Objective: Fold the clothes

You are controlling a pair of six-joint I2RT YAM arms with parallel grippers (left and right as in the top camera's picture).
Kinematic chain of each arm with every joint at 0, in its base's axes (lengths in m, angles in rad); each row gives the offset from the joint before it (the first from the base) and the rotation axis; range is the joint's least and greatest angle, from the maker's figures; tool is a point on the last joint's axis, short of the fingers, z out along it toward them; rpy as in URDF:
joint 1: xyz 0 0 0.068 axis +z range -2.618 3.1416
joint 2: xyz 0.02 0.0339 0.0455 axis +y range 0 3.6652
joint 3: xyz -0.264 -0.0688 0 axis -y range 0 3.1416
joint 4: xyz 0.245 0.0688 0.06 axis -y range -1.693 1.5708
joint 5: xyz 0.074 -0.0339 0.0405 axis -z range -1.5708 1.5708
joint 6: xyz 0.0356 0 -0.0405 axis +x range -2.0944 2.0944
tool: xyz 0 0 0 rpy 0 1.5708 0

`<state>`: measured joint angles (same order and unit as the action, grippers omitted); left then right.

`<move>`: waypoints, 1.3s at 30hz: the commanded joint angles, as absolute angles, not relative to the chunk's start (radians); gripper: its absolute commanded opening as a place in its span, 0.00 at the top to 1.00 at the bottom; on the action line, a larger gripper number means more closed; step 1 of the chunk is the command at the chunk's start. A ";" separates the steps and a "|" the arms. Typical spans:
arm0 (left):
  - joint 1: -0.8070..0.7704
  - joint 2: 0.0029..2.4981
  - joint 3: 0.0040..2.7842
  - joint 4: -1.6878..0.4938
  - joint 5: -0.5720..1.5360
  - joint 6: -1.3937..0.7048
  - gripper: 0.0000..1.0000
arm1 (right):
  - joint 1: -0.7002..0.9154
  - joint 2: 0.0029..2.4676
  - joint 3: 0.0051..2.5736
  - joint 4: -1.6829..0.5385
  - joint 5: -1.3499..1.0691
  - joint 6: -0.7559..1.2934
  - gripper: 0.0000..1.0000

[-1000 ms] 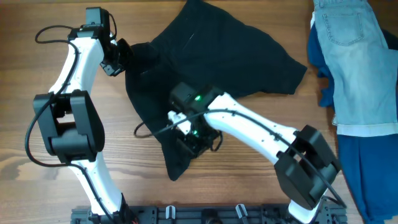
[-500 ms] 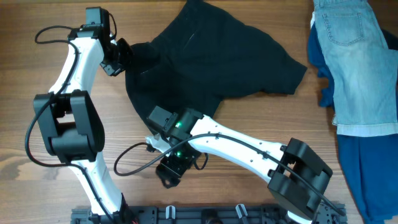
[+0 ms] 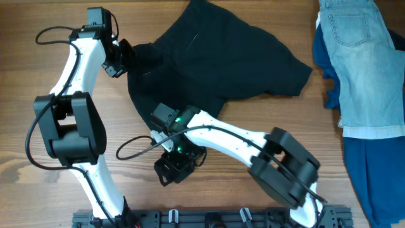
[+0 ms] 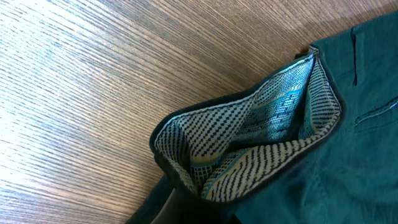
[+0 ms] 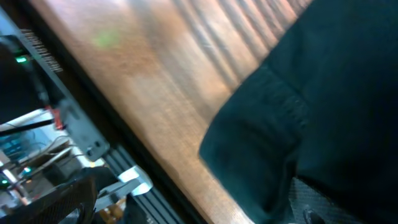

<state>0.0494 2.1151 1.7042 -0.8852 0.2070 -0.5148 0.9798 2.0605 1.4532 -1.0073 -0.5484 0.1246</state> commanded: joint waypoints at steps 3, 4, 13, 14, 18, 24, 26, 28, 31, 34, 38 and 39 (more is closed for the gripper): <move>0.048 2.088 1.702 -0.897 0.221 -0.529 0.96 | 0.934 2.089 1.451 -1.013 -0.558 0.237 0.00; 0.048 2.088 1.702 -0.903 0.221 -0.529 0.96 | 0.910 2.089 1.451 -1.025 -0.528 0.263 0.00; 0.048 2.087 1.702 -0.910 0.220 -0.529 0.96 | 0.559 2.089 1.451 -1.124 -0.366 0.288 0.00; 0.048 2.087 1.702 -0.910 0.221 -0.529 0.96 | 0.527 2.089 1.451 -1.134 -0.366 0.284 0.00; 0.048 2.087 1.702 -0.910 0.220 -0.529 0.96 | 0.499 2.089 1.451 -1.171 -0.345 0.234 0.00; 0.049 2.087 1.702 -0.909 0.220 -0.529 0.96 | 0.635 2.089 1.451 -1.166 -0.405 0.236 0.00; 0.049 2.086 1.702 -0.909 0.220 -0.529 0.96 | 0.685 2.089 1.451 -1.151 -0.447 0.238 0.00; 0.050 2.086 1.702 -0.909 0.220 -0.529 0.96 | 0.735 2.089 1.451 -1.145 -0.447 0.245 0.00; 0.052 2.086 1.702 -0.909 0.220 -0.529 0.96 | 0.774 2.089 1.451 -1.149 -0.447 0.265 0.00; 0.054 2.086 1.702 -0.909 0.220 -0.529 0.96 | 0.796 2.089 1.451 -1.154 -0.474 0.265 0.00; 0.059 2.085 1.702 -0.909 0.221 -0.529 0.96 | 0.853 2.089 1.451 -1.147 -0.503 0.265 0.00; 0.059 2.083 1.702 -0.909 0.221 -0.529 0.96 | 0.876 2.089 1.451 -1.141 -0.503 0.266 0.00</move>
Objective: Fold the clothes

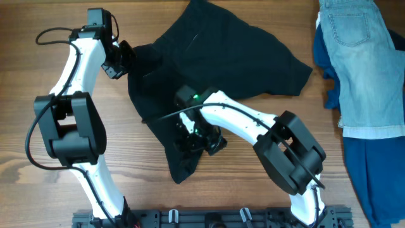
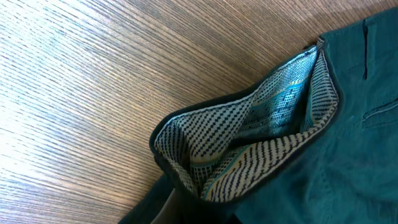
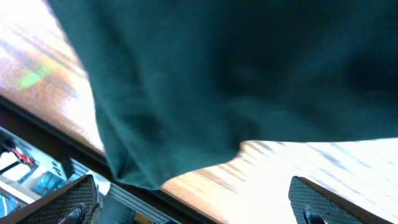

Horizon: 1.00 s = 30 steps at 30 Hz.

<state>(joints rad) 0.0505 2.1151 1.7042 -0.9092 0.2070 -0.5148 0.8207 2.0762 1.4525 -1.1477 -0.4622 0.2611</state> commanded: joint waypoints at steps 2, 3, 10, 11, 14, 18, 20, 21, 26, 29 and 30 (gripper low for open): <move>0.061 2.080 1.702 -0.910 0.221 -0.529 0.96 | 0.913 2.089 1.451 -1.137 -0.503 0.290 0.00; 0.061 2.079 1.702 -0.910 0.221 -0.529 0.96 | 0.924 2.089 1.451 -1.137 -0.503 0.291 0.00; 0.062 2.072 1.702 -0.910 0.228 -0.529 0.96 | 0.955 2.089 1.409 -1.097 -0.511 0.317 0.21; 0.062 2.072 1.702 -0.910 0.228 -0.529 0.96 | 0.955 2.089 1.402 -1.092 -0.512 0.317 0.21; 0.062 2.072 1.702 -0.910 0.228 -0.529 0.96 | 0.955 2.089 1.398 -1.092 -0.518 0.317 0.24; 0.062 2.070 1.702 -0.910 0.228 -0.529 0.96 | 0.955 2.089 1.398 -1.092 -0.518 0.318 0.20; 0.062 2.070 1.702 -0.910 0.228 -0.529 0.96 | 0.955 2.089 1.398 -1.082 -0.518 0.318 0.32; 0.062 2.070 1.702 -0.910 0.228 -0.529 0.96 | 0.955 2.089 1.398 -1.073 -0.518 0.318 0.30; 0.062 2.069 1.702 -0.910 0.228 -0.529 0.96 | 0.942 2.089 1.398 -1.011 -0.506 0.345 0.19; 0.062 2.068 1.702 -0.910 0.228 -0.529 0.96 | 0.928 2.089 1.398 -0.964 -0.495 0.344 0.14; 0.062 2.068 1.702 -0.910 0.228 -0.529 0.96 | 0.924 2.089 1.398 -0.943 -0.486 0.340 0.15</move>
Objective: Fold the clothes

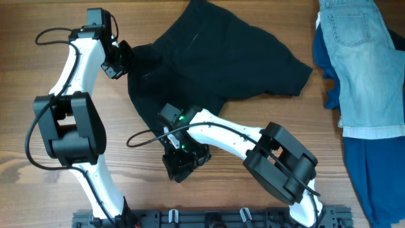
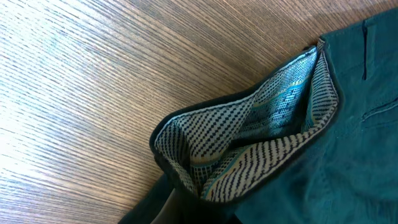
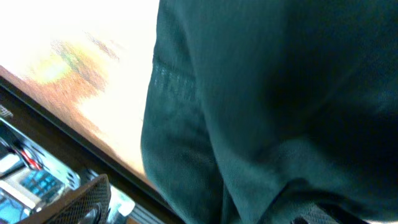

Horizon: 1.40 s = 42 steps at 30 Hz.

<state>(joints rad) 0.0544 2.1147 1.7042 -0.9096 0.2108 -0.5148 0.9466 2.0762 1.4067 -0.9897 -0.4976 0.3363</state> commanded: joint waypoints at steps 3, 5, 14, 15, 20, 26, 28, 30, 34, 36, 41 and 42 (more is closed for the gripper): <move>0.062 2.068 1.702 -0.914 0.228 -0.529 0.96 | 0.915 2.091 1.398 -0.931 -0.488 0.343 0.41; 0.064 2.068 1.702 -0.918 0.228 -0.529 0.96 | 0.915 2.091 1.398 -0.932 -0.488 0.344 0.74; 0.083 2.068 1.702 -0.933 0.231 -0.529 0.96 | 0.915 2.091 1.398 -0.947 -0.487 0.355 0.95; 0.084 2.068 1.702 -0.932 0.239 -0.529 0.96 | 0.915 2.091 1.398 -0.946 -0.485 0.356 0.95; 0.083 2.068 1.702 -0.923 0.244 -0.529 0.96 | 0.897 2.091 1.404 -0.953 -0.385 0.385 0.95; 0.083 2.068 1.702 -0.920 0.247 -0.529 0.96 | 0.811 2.053 1.451 -1.047 -0.170 0.397 0.95; 0.083 2.068 1.702 -0.915 0.248 -0.529 0.96 | 0.768 2.021 1.471 -1.060 -0.121 0.397 0.95; 0.083 2.068 1.702 -0.909 0.266 -0.529 0.96 | 0.727 1.994 1.487 -1.060 -0.110 0.400 0.95; 0.083 2.067 1.702 -0.881 0.322 -0.529 0.96 | 0.584 1.925 1.530 -1.060 -0.111 0.410 0.95; 0.083 2.063 1.702 -0.871 0.330 -0.529 0.96 | 0.528 1.903 1.538 -1.060 -0.111 0.394 0.95; 0.083 2.045 1.702 -0.863 0.329 -0.529 0.96 | 0.431 1.860 1.539 -1.052 -0.062 0.333 0.95; 0.083 2.039 1.702 -0.863 0.329 -0.529 0.96 | 0.416 1.852 1.540 -1.050 -0.033 0.333 0.95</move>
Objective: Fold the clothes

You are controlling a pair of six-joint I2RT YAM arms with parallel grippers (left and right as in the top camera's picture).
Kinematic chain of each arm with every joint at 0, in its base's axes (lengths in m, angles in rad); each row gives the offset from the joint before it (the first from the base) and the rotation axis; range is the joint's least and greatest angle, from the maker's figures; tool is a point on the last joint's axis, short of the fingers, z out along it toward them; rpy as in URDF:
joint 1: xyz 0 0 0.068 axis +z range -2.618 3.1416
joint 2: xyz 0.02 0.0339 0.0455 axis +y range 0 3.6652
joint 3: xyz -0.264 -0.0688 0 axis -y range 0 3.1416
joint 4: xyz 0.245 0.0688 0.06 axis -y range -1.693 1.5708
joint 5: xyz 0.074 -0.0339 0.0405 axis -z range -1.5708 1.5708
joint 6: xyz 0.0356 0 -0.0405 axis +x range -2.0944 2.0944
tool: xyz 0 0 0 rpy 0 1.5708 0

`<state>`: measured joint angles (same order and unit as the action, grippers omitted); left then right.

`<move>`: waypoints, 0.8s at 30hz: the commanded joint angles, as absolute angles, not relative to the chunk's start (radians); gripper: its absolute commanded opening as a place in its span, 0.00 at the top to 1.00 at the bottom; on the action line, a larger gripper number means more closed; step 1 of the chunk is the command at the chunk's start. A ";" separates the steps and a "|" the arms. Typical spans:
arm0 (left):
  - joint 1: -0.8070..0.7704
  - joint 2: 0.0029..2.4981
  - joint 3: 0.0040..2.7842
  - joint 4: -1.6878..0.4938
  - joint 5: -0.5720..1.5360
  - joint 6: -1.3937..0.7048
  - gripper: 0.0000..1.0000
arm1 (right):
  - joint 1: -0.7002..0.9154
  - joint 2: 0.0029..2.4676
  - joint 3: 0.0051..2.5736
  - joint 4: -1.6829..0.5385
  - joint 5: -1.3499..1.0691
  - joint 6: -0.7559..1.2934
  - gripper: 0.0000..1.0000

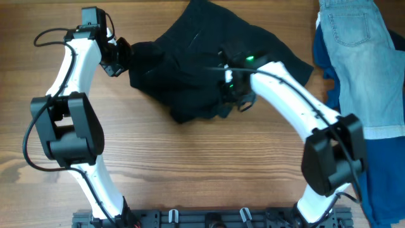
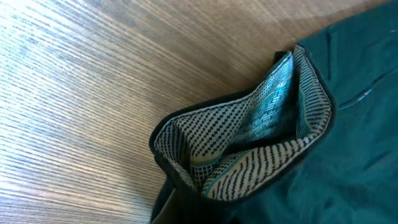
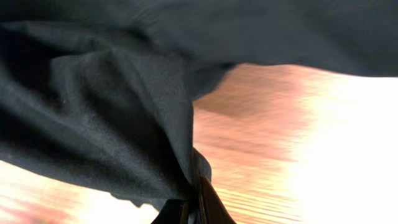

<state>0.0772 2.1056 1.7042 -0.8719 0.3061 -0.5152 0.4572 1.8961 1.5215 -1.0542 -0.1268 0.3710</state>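
Dark, near-black shorts (image 1: 202, 57) lie bunched at the table's far middle. My left gripper (image 1: 120, 56) is shut on the waistband at their left end. In the left wrist view the checkered lining (image 2: 249, 140) gapes open just beyond the left gripper (image 2: 199, 214). My right gripper (image 1: 232, 95) is shut on a fold of a shorts leg and holds it over the front edge of the garment. The right wrist view shows dark cloth (image 3: 112, 130) pinched between the shut fingers (image 3: 208, 208).
A pile of light denim (image 1: 364, 57) and darker blue clothes (image 1: 380, 177) fills the right edge. A black rail (image 1: 209, 218) runs along the table's front edge. Bare wood (image 1: 190, 164) lies in front of the shorts.
My right gripper has gone from near the front edge to the far right, over the shorts. The leg that hung toward the front now lies gathered on the garment. The left gripper shifted slightly.
My right gripper was first at the shorts' lower leg near the front. It was then further back on the cloth, then near the front again with cloth in it. Now it holds that leg over the shorts' body. The left gripper held the waistband throughout.
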 commanded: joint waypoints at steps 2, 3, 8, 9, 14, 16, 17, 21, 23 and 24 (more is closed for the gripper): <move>0.083 2.027 1.702 -0.863 0.329 -0.529 0.96 | 0.389 1.839 1.547 -1.048 0.026 0.333 0.95; 0.083 2.020 1.702 -0.863 0.329 -0.529 0.96 | 0.374 1.832 1.556 -1.048 0.057 0.333 0.95; 0.083 1.976 1.702 -0.859 0.329 -0.529 0.96 | 0.325 1.802 1.637 -1.052 0.164 0.335 0.95; 0.083 1.967 1.702 -0.860 0.329 -0.529 0.96 | 0.318 1.798 1.667 -1.053 0.183 0.335 0.95; 0.082 1.922 1.702 -0.868 0.329 -0.529 0.96 | 0.313 1.793 1.820 -1.065 0.273 0.312 0.95; 0.083 1.901 1.702 -0.871 0.329 -0.529 0.96 | 0.313 1.793 1.895 -1.071 0.293 0.281 0.96; 0.083 1.893 1.702 -0.872 0.329 -0.528 0.96 | 0.313 1.793 1.921 -1.075 0.297 0.266 0.95; 0.082 1.856 1.702 -0.879 0.329 -0.529 0.96 | 0.313 1.790 2.054 -1.081 0.404 0.210 0.95; 0.083 1.829 1.702 -0.879 0.329 -0.528 0.96 | 0.313 1.790 2.125 -1.088 0.482 0.179 0.96; 0.083 1.820 1.702 -0.879 0.329 -0.529 0.96 | 0.313 1.788 2.142 -1.090 0.508 0.177 0.96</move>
